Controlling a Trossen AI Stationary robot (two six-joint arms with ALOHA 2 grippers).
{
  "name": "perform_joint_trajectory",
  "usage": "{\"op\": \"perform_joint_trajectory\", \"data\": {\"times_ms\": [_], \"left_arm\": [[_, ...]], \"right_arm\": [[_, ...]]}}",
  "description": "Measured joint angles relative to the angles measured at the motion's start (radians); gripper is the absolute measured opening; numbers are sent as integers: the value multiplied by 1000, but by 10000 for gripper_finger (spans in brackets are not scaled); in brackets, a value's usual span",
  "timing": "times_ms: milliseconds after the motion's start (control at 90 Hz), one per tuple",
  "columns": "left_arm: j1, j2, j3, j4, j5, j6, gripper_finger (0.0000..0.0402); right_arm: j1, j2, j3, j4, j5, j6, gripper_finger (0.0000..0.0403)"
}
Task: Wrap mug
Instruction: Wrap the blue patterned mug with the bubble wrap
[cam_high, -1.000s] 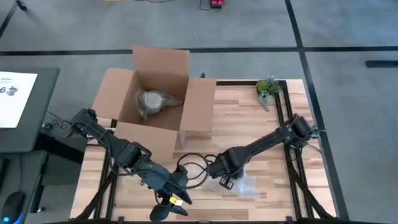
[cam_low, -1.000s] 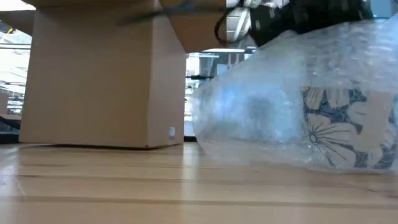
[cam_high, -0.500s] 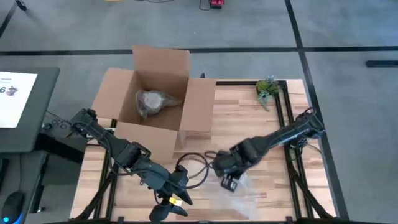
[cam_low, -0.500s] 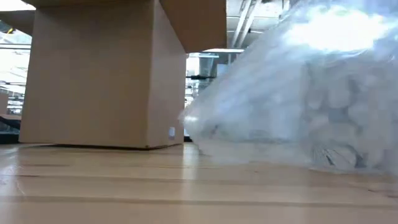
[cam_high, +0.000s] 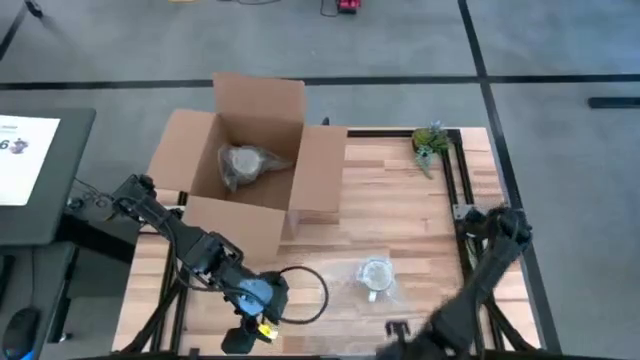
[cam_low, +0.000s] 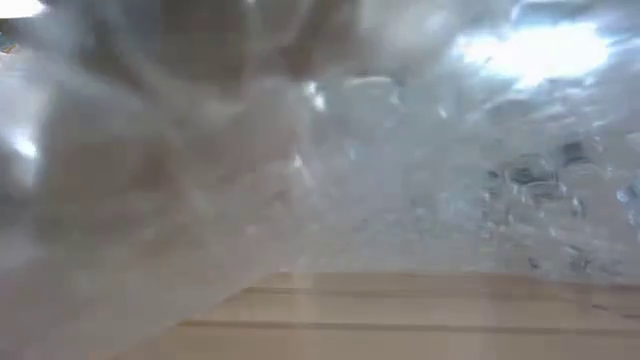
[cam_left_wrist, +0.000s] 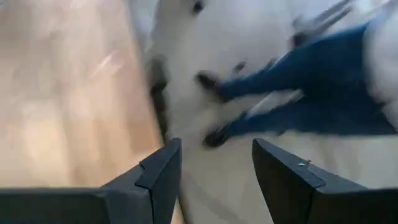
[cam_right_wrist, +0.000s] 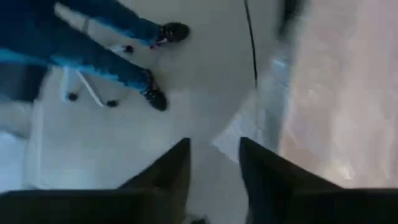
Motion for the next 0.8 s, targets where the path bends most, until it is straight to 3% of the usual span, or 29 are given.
{"op": "perform_joint_trajectory", "data": {"times_ms": [122,256,378,522,800], "left_arm": [[1,0,-37,-34,-87,67,175],[-5,7,-114,-19,-93,152,175],[-4,10,-190,-2,-101,134,175],[-1,10,-240,62,-112,66,175],[-9,10,-257,155,-142,66,175]], "right_arm": [[46,106,0,73,49,-47,224],[51,214,8,131,64,-53,267],[55,292,63,88,86,-5,273],[55,374,139,-89,151,43,273],[44,404,213,-382,311,191,256]]}}
